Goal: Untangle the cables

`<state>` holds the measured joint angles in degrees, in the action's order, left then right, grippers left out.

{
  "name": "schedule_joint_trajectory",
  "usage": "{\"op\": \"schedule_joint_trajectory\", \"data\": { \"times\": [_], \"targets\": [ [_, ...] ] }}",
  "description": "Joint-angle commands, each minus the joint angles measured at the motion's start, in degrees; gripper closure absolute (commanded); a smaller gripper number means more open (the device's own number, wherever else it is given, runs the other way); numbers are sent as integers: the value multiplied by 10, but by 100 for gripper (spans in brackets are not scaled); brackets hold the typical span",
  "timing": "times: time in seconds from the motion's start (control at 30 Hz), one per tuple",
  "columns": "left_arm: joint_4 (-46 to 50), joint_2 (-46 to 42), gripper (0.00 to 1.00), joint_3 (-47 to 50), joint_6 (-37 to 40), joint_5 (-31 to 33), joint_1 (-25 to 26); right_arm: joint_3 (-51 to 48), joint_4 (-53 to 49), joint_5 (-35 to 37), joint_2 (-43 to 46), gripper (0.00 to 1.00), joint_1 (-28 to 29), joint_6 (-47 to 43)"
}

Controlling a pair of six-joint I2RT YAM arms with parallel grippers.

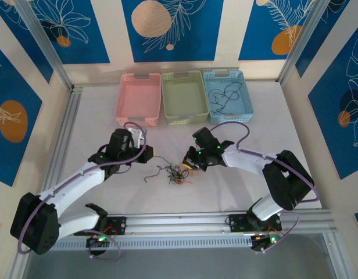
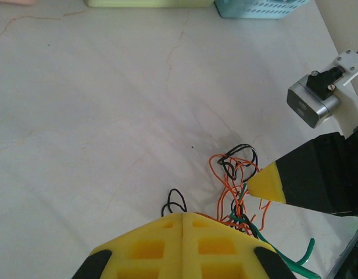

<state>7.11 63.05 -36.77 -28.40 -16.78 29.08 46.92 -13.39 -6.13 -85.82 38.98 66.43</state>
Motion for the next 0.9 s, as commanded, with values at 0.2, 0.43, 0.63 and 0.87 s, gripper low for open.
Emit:
{"op": "schedule_joint_trajectory", "data": {
  "times": [0.2,0.43,0.63,0.87],
  "targets": [
    [123,-86,100,-29,23,91,2,-15,-31,14,105,100,-35,-44],
    [279,-198,100,-94,57,204,-8,-97,-26,-59,167,100,-209,-87],
    [360,-279,100,-129,61,259,-11,-165,-22,-100,217,100,-397,-136],
    [429,-309,100,-182,88,320,-11,-200,-13,-152,216,100,-579,-182]
  ]
}}
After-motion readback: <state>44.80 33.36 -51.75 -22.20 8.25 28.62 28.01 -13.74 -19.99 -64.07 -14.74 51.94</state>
